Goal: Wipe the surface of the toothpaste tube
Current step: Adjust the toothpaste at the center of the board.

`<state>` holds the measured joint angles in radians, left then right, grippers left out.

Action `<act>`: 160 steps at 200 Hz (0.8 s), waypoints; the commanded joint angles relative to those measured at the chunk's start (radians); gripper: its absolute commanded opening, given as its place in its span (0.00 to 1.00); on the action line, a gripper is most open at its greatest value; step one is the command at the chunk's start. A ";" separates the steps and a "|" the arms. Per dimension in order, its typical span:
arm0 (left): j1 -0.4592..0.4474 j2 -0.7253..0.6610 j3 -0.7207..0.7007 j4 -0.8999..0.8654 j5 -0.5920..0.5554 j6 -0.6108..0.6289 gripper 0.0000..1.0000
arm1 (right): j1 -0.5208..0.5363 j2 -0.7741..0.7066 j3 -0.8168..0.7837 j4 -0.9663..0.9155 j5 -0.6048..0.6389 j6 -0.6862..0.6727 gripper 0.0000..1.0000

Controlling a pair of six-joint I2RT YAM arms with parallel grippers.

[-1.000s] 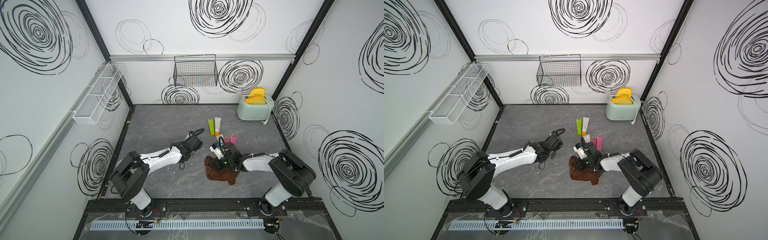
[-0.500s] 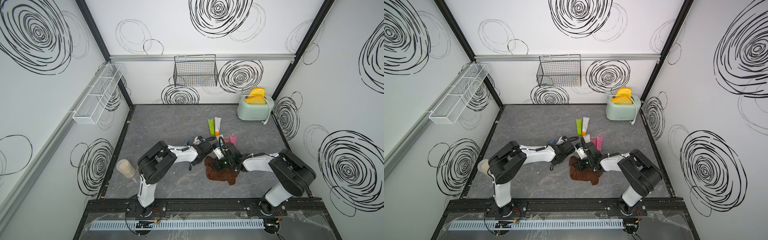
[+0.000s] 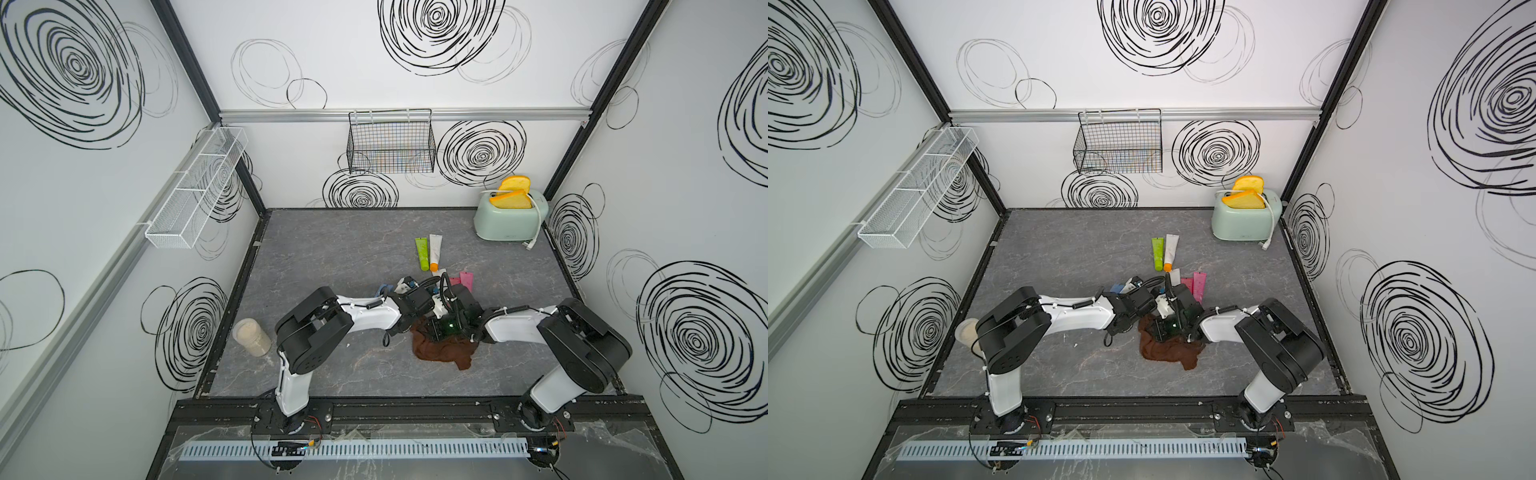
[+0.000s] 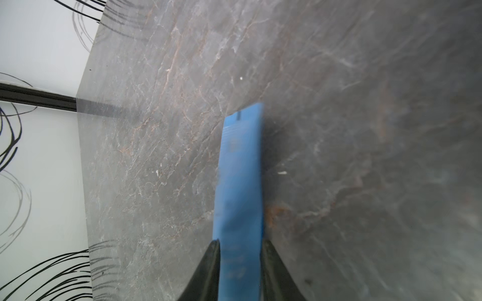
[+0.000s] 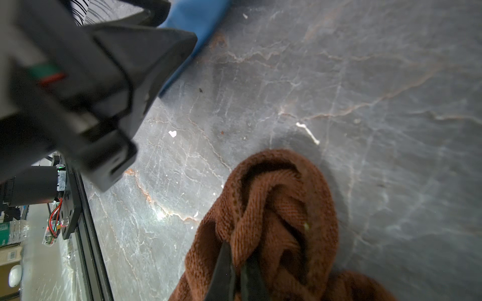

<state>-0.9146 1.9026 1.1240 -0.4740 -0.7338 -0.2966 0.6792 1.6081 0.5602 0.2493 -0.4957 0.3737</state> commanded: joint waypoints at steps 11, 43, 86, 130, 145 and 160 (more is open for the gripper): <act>-0.003 -0.129 -0.022 0.012 0.040 -0.033 0.47 | 0.010 0.021 0.015 -0.031 -0.007 -0.010 0.00; 0.095 -0.384 -0.233 0.189 0.217 -0.031 0.78 | 0.008 0.018 0.016 -0.031 -0.005 -0.010 0.00; 0.233 -0.682 -0.546 0.402 0.535 -0.086 0.83 | 0.008 0.016 0.019 -0.031 -0.006 -0.010 0.00; 0.295 -0.667 -0.623 0.465 0.676 -0.081 0.81 | 0.008 -0.006 0.009 -0.027 0.002 -0.010 0.00; 0.295 -0.653 -0.622 0.481 0.707 -0.074 0.78 | 0.009 -0.017 0.006 -0.026 0.011 -0.010 0.00; 0.284 -0.621 -0.610 0.466 0.660 -0.066 0.75 | 0.007 -0.016 0.008 -0.030 0.014 -0.012 0.00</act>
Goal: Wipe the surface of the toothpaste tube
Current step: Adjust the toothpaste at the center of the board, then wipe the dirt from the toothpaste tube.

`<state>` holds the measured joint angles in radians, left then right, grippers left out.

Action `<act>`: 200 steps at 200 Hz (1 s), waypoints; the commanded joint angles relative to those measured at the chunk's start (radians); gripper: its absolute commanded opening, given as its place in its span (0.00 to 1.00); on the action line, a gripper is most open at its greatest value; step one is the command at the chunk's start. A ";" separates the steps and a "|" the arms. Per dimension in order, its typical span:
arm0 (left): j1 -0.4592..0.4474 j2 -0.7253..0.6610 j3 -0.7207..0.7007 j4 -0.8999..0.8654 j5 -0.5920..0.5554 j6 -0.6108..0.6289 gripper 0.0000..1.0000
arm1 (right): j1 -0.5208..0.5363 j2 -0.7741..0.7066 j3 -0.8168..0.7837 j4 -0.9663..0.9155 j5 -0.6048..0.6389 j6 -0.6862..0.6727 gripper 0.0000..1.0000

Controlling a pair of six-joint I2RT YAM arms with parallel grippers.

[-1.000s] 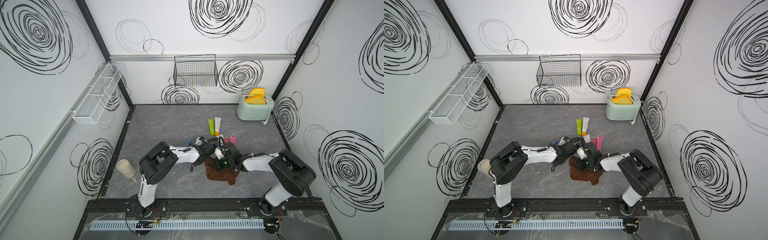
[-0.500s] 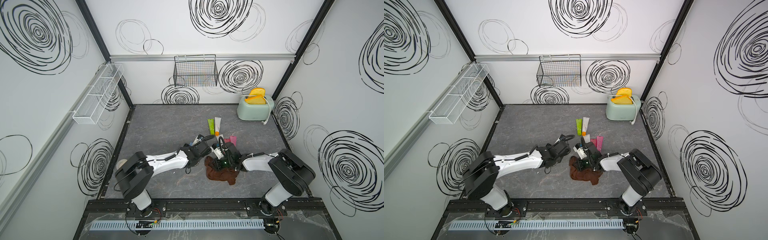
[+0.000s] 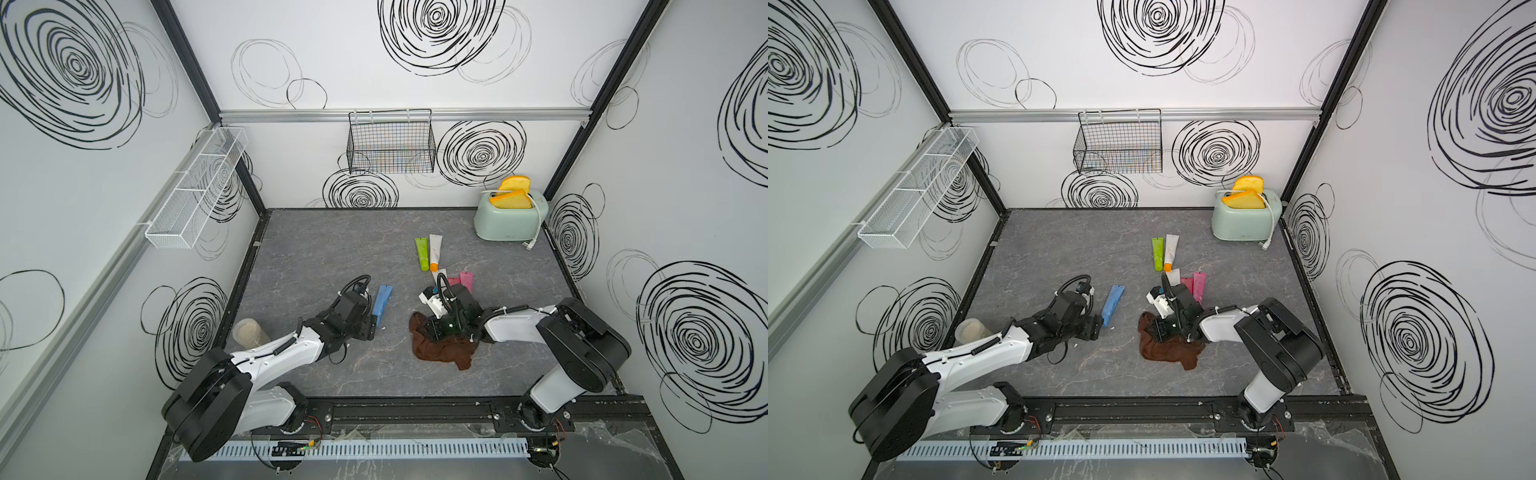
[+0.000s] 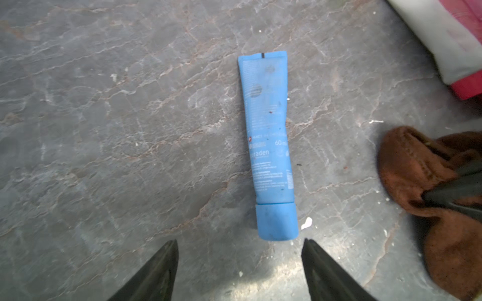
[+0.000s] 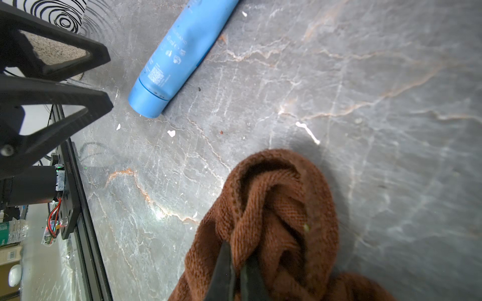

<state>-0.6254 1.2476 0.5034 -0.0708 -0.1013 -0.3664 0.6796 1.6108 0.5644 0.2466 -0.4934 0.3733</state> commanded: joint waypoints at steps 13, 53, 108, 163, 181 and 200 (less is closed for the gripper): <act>-0.010 0.064 0.014 0.070 0.018 0.018 0.72 | 0.006 -0.017 0.003 -0.030 0.013 -0.013 0.00; -0.039 0.128 0.043 0.067 0.012 0.028 0.63 | -0.001 -0.019 0.001 -0.032 0.016 -0.014 0.00; -0.075 0.179 0.073 0.064 -0.009 0.046 0.46 | -0.011 -0.044 -0.009 -0.029 0.015 -0.014 0.00; -0.110 0.156 0.063 0.047 -0.026 0.030 0.25 | -0.052 -0.156 -0.012 -0.053 -0.014 -0.020 0.00; -0.149 0.112 0.030 0.058 -0.017 0.021 0.23 | -0.038 -0.227 0.035 -0.108 -0.021 -0.031 0.00; -0.190 0.088 0.003 0.069 -0.007 0.011 0.21 | -0.017 -0.226 0.116 -0.160 -0.016 -0.051 0.00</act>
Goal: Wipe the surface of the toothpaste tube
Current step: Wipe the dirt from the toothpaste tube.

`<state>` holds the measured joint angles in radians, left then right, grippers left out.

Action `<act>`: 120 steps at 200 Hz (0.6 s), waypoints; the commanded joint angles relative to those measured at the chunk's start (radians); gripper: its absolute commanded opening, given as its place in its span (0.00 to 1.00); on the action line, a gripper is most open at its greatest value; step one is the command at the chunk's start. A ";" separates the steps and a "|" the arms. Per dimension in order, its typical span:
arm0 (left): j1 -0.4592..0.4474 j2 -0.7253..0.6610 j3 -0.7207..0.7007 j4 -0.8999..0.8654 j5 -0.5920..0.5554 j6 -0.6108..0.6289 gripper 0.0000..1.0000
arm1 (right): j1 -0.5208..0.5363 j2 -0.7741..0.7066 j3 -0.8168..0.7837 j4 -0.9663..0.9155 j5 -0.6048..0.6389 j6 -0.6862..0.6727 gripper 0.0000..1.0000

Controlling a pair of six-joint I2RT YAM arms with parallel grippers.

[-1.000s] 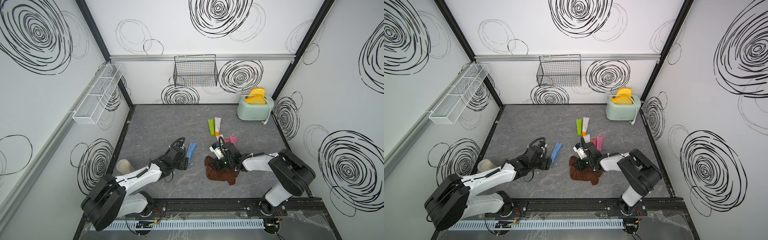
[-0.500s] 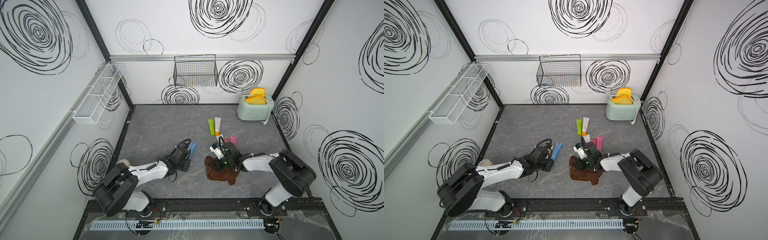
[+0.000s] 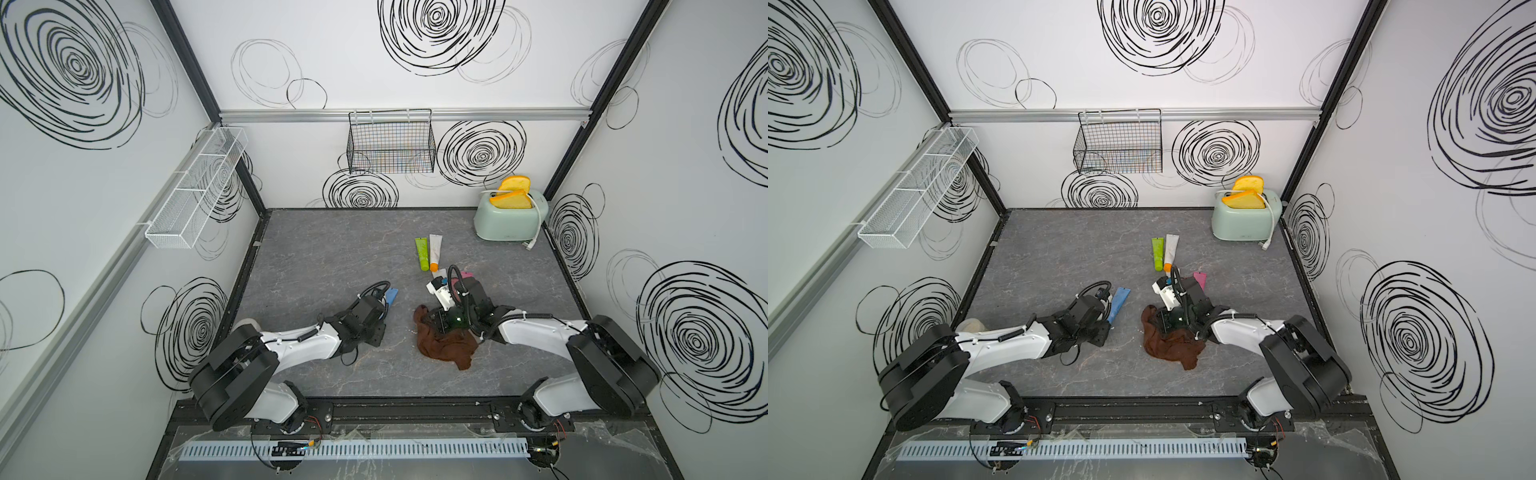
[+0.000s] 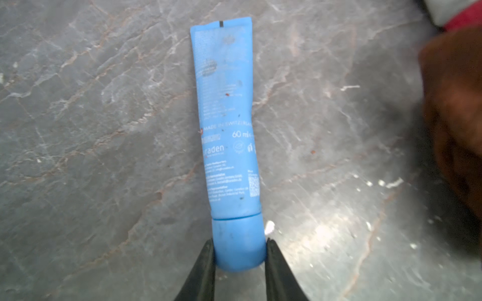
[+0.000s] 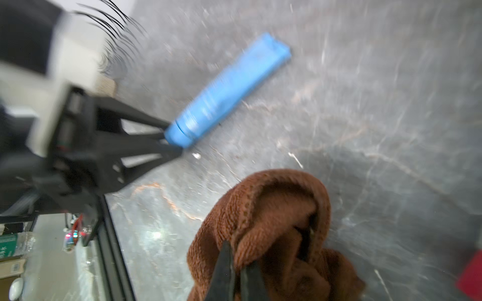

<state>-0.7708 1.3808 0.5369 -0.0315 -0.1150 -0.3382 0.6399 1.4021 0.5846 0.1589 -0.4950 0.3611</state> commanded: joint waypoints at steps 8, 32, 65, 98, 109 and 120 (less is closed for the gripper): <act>-0.061 -0.049 -0.035 0.030 0.006 -0.016 0.20 | 0.027 0.001 0.128 -0.085 -0.013 -0.049 0.00; -0.110 -0.062 -0.045 0.031 0.005 -0.012 0.17 | 0.028 0.104 0.218 -0.112 -0.014 -0.075 0.00; -0.134 -0.083 -0.059 0.037 -0.003 -0.013 0.11 | 0.018 0.285 0.302 -0.113 -0.032 -0.098 0.00; -0.131 -0.073 -0.055 0.041 -0.001 -0.010 0.05 | 0.017 0.394 0.313 -0.120 0.009 -0.102 0.00; -0.131 -0.065 -0.051 0.040 -0.002 -0.006 0.00 | 0.018 0.412 0.304 -0.122 0.007 -0.102 0.00; -0.131 -0.058 -0.046 0.041 -0.006 -0.004 0.00 | 0.023 0.423 0.295 -0.127 0.010 -0.100 0.00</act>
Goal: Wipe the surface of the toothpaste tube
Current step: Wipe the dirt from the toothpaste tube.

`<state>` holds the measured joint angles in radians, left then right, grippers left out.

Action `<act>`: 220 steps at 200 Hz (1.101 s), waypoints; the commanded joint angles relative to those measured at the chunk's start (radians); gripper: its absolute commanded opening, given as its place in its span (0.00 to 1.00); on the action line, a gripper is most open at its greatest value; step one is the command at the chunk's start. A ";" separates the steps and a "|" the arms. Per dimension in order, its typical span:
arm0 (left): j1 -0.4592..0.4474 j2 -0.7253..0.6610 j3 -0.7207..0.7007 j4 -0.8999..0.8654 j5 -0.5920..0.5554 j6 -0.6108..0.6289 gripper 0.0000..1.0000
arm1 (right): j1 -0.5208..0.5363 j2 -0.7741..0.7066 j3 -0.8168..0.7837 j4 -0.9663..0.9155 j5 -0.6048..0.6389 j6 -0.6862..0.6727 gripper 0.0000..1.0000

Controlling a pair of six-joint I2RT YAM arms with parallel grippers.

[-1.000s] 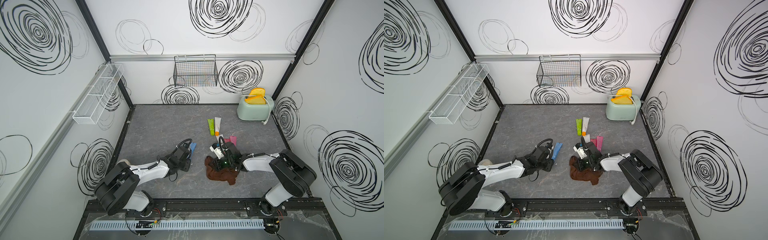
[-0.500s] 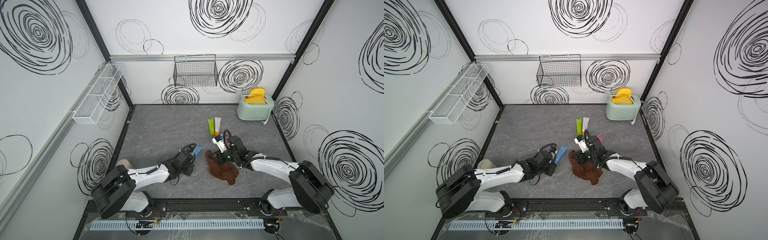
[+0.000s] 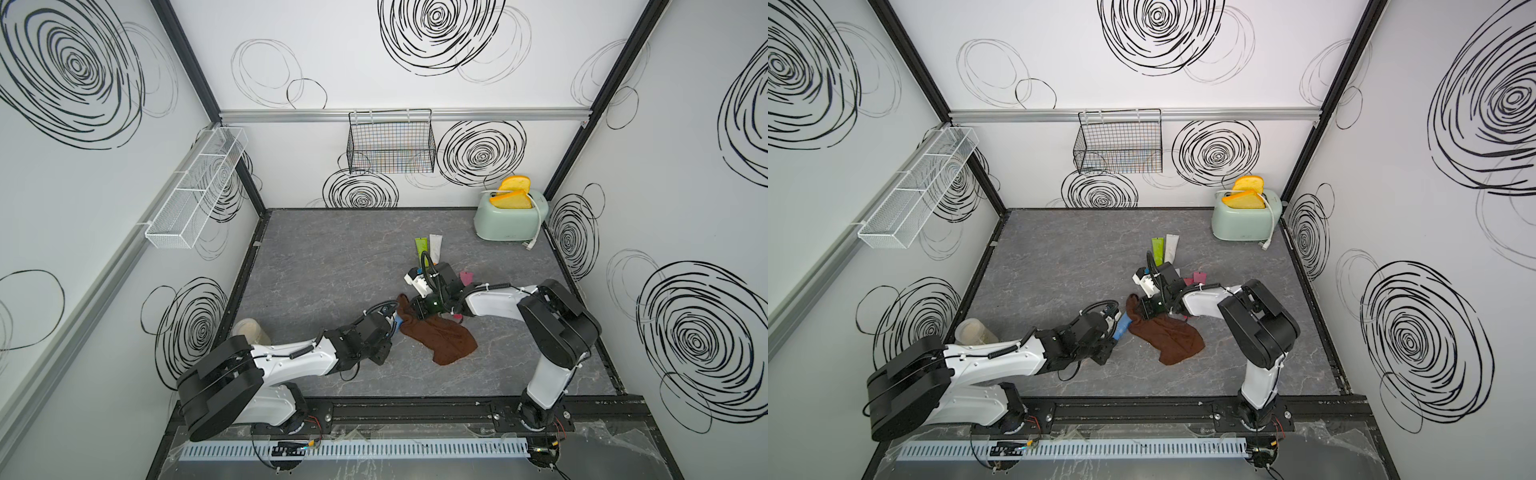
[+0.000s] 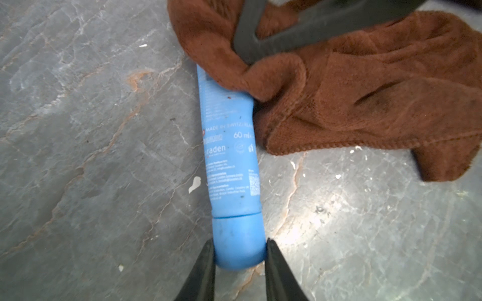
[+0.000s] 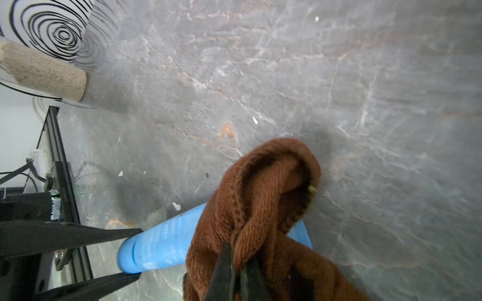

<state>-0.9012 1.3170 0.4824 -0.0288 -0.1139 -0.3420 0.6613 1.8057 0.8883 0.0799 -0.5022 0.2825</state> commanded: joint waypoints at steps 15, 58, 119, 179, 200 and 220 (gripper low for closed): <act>-0.001 0.014 0.014 0.037 -0.013 0.002 0.00 | 0.012 0.028 -0.018 -0.052 0.015 -0.023 0.00; -0.002 0.010 0.012 0.049 -0.016 0.009 0.00 | 0.087 0.008 -0.035 -0.026 -0.051 -0.004 0.00; -0.002 -0.021 -0.005 0.067 -0.010 0.018 0.00 | 0.160 0.024 -0.062 0.007 -0.054 0.021 0.00; -0.011 -0.061 -0.027 0.083 -0.005 0.019 0.00 | -0.005 0.061 0.046 -0.114 0.128 -0.017 0.00; -0.012 -0.065 -0.028 0.084 0.001 0.024 0.00 | 0.028 0.080 0.067 -0.104 0.104 -0.015 0.00; -0.013 -0.070 -0.030 0.087 -0.001 0.024 0.00 | 0.091 0.072 0.071 -0.112 0.094 -0.019 0.00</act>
<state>-0.9031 1.2762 0.4587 -0.0044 -0.1360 -0.3294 0.6876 1.8481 0.9527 0.0376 -0.4709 0.2867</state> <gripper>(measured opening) 0.303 0.054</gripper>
